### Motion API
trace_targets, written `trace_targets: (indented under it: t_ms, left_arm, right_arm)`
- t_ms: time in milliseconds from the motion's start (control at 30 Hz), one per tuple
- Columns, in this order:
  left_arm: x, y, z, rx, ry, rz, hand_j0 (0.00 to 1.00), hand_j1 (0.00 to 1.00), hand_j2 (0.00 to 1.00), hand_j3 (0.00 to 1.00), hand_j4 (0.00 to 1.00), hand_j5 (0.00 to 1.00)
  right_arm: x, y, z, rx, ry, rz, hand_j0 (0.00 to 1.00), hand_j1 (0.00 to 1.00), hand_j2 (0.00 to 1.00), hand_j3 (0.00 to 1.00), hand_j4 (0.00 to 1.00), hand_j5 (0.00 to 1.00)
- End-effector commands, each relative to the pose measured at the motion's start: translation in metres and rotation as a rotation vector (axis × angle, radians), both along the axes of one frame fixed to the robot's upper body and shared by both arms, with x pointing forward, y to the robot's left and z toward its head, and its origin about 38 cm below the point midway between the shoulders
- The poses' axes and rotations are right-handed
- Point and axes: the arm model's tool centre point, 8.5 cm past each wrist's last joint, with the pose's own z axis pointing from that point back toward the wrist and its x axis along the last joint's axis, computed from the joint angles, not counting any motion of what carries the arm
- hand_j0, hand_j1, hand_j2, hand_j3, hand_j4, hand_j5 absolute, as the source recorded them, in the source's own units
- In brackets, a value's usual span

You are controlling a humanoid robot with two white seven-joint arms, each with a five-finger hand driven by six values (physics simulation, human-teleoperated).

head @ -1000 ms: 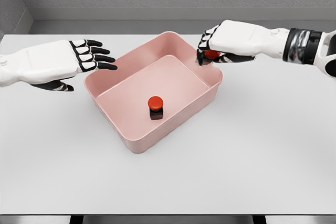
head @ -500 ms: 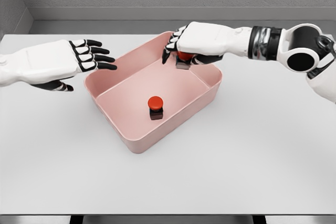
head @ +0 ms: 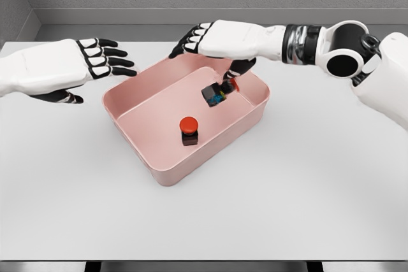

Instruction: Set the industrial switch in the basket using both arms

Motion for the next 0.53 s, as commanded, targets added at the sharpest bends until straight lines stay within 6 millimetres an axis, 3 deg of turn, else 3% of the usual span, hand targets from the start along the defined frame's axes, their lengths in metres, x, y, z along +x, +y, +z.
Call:
trace_targets:
  t_ms: [0, 100, 167, 267, 500]
  left_arm:
    - [-0.001, 0.006, 0.003, -0.006, 0.005, 0.014, 1.0, 1.0, 1.0, 1.0, 1.0, 1.0]
    - [-0.003, 0.004, -0.006, -0.009, 0.028, 0.011, 1.0, 1.0, 1.0, 1.0, 1.0, 1.0]
    - [-0.003, 0.003, -0.012, -0.013, 0.043, 0.008, 1.0, 1.0, 1.0, 1.0, 1.0, 1.0]
    - [-0.003, 0.003, -0.012, -0.013, 0.042, 0.008, 1.0, 1.0, 1.0, 1.0, 1.0, 1.0]
    - [-0.003, 0.002, -0.009, -0.021, 0.035, 0.005, 1.0, 1.0, 1.0, 1.0, 1.0, 1.0]
  right_arm:
    - [0.006, -0.011, -0.001, -0.011, -0.003, -0.028, 1.0, 1.0, 1.0, 1.0, 1.0, 1.0]
    - [0.004, -0.011, 0.007, -0.013, -0.033, -0.005, 1.0, 1.0, 1.0, 1.0, 1.0, 1.0]
    - [0.006, -0.044, 0.011, -0.022, -0.047, -0.037, 1.0, 1.0, 1.0, 1.0, 1.0, 1.0]
    - [0.002, -0.091, 0.001, -0.03, -0.028, -0.107, 1.0, 1.0, 1.0, 1.0, 1.0, 1.0]
    - [-0.005, -0.153, -0.005, -0.025, -0.009, -0.231, 1.0, 1.0, 1.0, 1.0, 1.0, 1.0]
